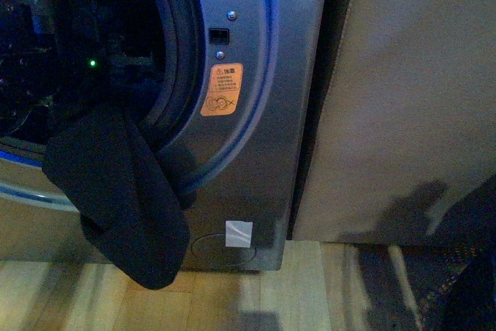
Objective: Put clothes into washing machine
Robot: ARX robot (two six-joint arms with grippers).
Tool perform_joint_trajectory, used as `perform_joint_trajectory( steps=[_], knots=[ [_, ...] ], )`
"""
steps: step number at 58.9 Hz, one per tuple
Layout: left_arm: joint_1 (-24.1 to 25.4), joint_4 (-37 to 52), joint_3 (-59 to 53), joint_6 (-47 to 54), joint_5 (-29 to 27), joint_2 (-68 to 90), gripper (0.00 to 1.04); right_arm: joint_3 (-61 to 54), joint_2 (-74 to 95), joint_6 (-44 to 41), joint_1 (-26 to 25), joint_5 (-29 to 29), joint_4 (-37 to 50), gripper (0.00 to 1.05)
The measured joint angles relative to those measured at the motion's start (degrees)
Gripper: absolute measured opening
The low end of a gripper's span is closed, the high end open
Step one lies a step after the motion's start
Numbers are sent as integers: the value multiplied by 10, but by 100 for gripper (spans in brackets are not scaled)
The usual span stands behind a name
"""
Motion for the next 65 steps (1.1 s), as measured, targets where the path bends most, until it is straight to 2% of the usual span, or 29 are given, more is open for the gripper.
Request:
perform_joint_trajectory(
  steps=[16,21,24,30,41,65],
  knots=[
    [-3,-52,105,-9,-29,35,21,-24,-46,0,-2,-4,-21,2],
    [-3,-70,122,-17,-13,36,36,-31,-95,0,-3,-4,-79,2],
    [-2,-69,124,-25,-15,36,47,-33,-115,0,-3,-4,-84,2],
    [-2,-64,120,-30,-6,30,61,-35,-120,0,-3,-4,-84,2],
    [-2,-14,10,-22,41,-36,100,-62,-143,0,-3,-4,-84,2],
    [19,89,-258,-14,121,-192,98,-62,-144,0,-3,-4,-83,2]
  ],
)
